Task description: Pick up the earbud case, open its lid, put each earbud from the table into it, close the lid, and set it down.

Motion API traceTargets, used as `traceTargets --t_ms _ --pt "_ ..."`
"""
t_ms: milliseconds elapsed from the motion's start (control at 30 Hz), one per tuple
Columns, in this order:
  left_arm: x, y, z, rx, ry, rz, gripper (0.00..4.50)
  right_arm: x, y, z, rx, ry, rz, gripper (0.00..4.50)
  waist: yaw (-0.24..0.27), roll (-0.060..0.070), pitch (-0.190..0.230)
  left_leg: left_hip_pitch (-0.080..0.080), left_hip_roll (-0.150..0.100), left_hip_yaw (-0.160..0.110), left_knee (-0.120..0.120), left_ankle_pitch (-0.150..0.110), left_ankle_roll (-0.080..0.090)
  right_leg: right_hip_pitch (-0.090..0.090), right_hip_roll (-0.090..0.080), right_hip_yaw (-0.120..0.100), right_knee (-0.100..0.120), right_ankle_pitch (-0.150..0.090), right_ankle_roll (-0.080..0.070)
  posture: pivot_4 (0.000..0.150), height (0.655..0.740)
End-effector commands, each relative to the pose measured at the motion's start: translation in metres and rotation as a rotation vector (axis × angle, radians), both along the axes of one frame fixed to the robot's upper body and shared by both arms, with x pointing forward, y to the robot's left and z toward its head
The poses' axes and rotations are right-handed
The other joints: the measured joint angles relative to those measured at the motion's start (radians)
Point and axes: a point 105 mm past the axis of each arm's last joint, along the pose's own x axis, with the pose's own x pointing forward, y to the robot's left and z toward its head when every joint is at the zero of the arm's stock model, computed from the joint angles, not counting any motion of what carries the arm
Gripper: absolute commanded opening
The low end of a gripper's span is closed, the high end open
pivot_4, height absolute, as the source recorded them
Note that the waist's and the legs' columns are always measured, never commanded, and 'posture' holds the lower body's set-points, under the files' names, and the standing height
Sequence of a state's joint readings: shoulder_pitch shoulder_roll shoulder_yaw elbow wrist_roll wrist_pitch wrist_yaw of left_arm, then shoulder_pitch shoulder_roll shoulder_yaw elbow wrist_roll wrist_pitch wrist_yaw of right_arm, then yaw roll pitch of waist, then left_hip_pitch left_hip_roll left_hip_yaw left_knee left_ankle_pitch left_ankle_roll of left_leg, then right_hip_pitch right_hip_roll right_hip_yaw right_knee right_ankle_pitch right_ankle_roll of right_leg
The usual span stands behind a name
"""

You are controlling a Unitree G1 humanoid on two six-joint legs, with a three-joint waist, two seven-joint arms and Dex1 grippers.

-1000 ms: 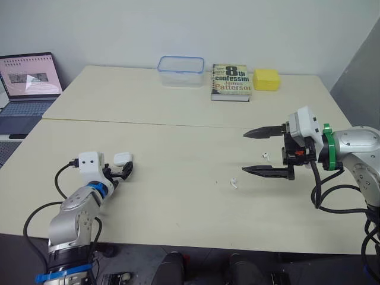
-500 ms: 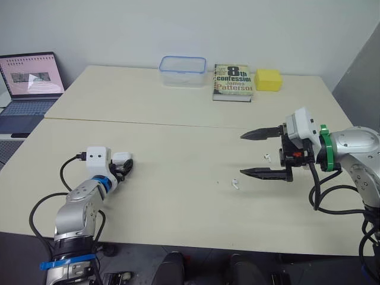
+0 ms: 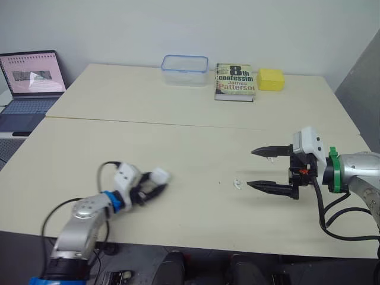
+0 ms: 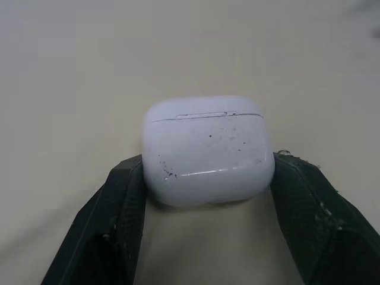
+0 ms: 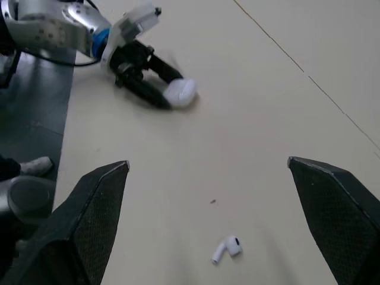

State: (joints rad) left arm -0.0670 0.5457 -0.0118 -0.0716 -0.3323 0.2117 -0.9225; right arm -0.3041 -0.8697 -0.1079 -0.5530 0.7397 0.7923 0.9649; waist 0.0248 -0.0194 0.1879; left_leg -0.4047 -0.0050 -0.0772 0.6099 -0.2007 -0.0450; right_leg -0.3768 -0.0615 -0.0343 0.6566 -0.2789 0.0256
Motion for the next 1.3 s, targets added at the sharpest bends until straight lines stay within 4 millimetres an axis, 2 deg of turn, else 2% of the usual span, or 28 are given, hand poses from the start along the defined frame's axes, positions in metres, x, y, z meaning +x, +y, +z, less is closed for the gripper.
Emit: traceTargets --t_ms 33,200,300,500,867,967,1233,1267,1300 --pt "-0.014 -0.038 0.03 -0.011 -0.205 -0.24 2.76 -0.01 0.011 -0.005 0.036 0.126 -0.035 4.5 -0.001 0.0 0.0 -0.001 0.001 0.0 0.0 0.0 0.0 -0.001 0.001 0.0 0.0 0.0 -0.001 0.15 0.74" --pt "-0.021 -0.069 0.045 -0.014 -0.417 -0.431 2.76 -0.023 0.026 -0.031 0.063 0.409 -0.048 4.5 -0.003 0.0 0.0 -0.001 0.001 0.0 0.0 0.0 0.0 -0.003 0.007 -0.001 0.002 0.001 -0.003 0.15 0.74" --pt "-0.025 -0.078 0.05 -0.003 -0.519 -0.515 2.76 -0.021 0.039 -0.031 0.144 0.513 -0.051 4.5 -0.007 0.0 0.0 -0.001 -0.001 0.002 0.0 0.0 0.0 -0.003 0.009 -0.002 0.003 0.001 -0.003 0.15 0.74" --pt "-0.024 -0.083 0.05 0.014 -0.598 -0.564 2.76 -0.014 0.055 -0.033 0.189 0.615 -0.068 4.5 -0.013 0.0 0.0 -0.002 -0.001 0.002 0.001 0.0 0.001 -0.004 0.009 -0.002 0.003 0.001 -0.002 0.15 0.74" --pt "-0.022 -0.084 0.051 0.009 -0.636 -0.548 2.76 -0.013 0.07 -0.045 0.169 0.666 -0.102 4.5 -0.023 0.0 0.0 -0.005 -0.001 0.001 0.001 0.001 0.001 -0.007 0.011 -0.002 0.006 0.001 -0.001 0.15 0.74" --pt "-0.024 -0.084 0.05 0.008 -0.638 -0.552 2.76 -0.01 0.071 -0.045 0.183 0.672 -0.116 3.86 -0.024 0.0 0.0 -0.005 -0.001 0.001 0.001 0.001 0.001 -0.008 0.012 -0.002 0.007 0.001 -0.001 0.15 0.74" --pt "-0.023 -0.084 0.051 -0.001 -0.643 -0.547 2.76 -0.009 0.072 -0.042 0.197 0.7 -0.104 0.98 -0.025 0.0 0.0 -0.005 0.0 0.001 0.001 0.001 0.001 -0.008 0.013 -0.002 0.007 0.001 -0.001 0.15 0.74" --pt "-0.022 -0.084 0.051 -0.002 -0.645 -0.542 2.76 -0.009 0.072 -0.042 0.196 0.702 -0.103 0.78 -0.025 0.0 0.0 -0.005 0.0 0.001 0.001 0.001 0.001 -0.008 0.013 -0.002 0.007 0.001 -0.001 0.15 0.74" --pt "-0.022 -0.085 0.051 -0.003 -0.649 -0.54 2.76 -0.009 0.073 -0.042 0.195 0.703 -0.101 0.79 -0.025 0.0 0.0 -0.005 0.0 0.001 0.001 0.001 0.001 -0.008 0.013 -0.002 0.007 0.001 -0.001 0.15 0.74"
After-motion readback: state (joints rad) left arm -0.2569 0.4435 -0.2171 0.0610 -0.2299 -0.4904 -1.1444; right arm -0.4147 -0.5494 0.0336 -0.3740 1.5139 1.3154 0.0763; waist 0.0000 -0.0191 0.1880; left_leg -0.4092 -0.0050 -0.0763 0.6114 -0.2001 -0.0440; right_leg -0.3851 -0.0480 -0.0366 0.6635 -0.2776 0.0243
